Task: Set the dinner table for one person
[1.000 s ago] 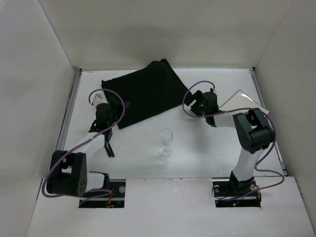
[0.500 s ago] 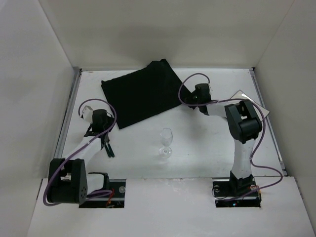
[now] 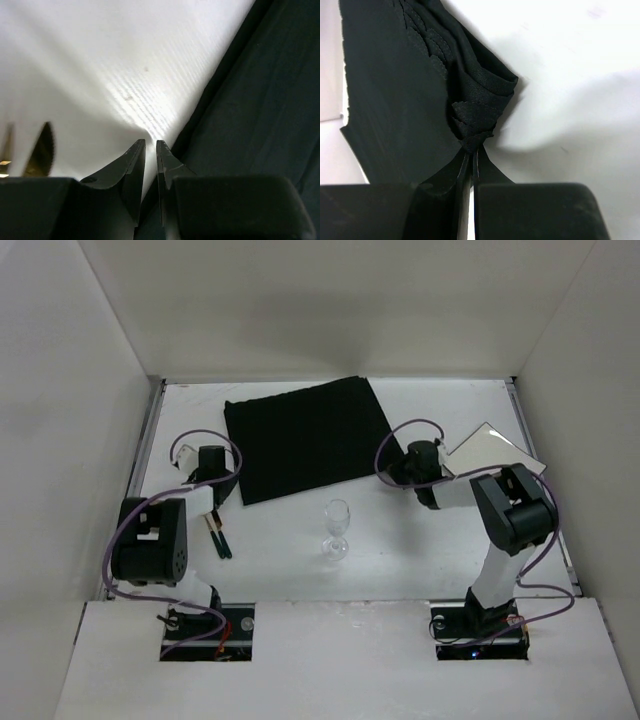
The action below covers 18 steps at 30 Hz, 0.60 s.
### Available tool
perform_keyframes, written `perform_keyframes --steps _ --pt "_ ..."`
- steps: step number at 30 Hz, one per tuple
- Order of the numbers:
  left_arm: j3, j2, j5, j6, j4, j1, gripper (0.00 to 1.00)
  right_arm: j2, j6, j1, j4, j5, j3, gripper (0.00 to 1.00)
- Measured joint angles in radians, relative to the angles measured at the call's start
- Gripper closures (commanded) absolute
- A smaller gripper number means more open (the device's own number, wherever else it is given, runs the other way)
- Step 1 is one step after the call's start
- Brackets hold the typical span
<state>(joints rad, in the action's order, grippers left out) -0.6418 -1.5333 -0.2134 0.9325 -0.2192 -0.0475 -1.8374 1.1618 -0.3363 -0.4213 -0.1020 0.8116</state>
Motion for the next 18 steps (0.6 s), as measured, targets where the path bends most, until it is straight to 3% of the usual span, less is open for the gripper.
perform_keyframes --steps 13,18 --pt "-0.267 -0.272 0.026 0.001 -0.055 -0.050 0.88 0.130 0.058 -0.054 -0.201 -0.064 -0.272 0.95" --pt "-0.311 -0.309 0.037 0.000 -0.061 -0.056 0.88 0.182 0.069 -0.071 -0.240 -0.082 -0.348 0.94"
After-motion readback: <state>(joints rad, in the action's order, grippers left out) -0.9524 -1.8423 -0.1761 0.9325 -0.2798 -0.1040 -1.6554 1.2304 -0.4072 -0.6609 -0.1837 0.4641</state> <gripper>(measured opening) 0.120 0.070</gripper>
